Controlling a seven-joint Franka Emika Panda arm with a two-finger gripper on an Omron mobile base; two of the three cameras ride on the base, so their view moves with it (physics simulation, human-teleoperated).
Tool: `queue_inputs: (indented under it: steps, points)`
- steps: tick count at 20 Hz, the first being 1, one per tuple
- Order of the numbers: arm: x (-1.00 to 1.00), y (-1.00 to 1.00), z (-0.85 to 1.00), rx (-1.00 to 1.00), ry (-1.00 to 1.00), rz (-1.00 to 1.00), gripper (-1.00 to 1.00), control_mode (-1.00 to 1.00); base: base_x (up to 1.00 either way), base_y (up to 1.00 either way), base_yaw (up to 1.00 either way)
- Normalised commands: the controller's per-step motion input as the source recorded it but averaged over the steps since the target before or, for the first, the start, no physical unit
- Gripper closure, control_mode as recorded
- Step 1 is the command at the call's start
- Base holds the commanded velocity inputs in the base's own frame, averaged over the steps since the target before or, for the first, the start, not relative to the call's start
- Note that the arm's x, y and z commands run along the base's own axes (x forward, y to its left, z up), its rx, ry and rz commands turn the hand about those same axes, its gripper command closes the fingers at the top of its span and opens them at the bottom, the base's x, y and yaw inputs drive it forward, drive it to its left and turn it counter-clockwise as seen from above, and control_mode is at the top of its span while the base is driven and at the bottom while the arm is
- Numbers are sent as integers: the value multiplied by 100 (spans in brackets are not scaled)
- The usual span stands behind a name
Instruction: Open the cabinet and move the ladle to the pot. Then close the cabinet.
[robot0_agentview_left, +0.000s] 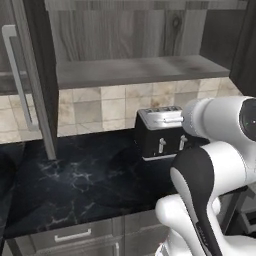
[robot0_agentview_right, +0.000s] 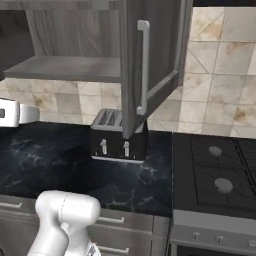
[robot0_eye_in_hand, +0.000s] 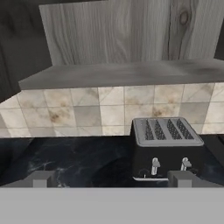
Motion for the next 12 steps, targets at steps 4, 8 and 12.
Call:
queue_inputs:
  steps: [4, 8, 12]
  points:
    - [0, 0, 0, 0, 0, 0, -100, 100, 32, -24, 2]
    - [0, 0, 0, 0, 0, 0, -100, 100, 38, -2, -15]
    - [0, 0, 0, 0, 0, 0, -100, 100, 45, 2, -23]
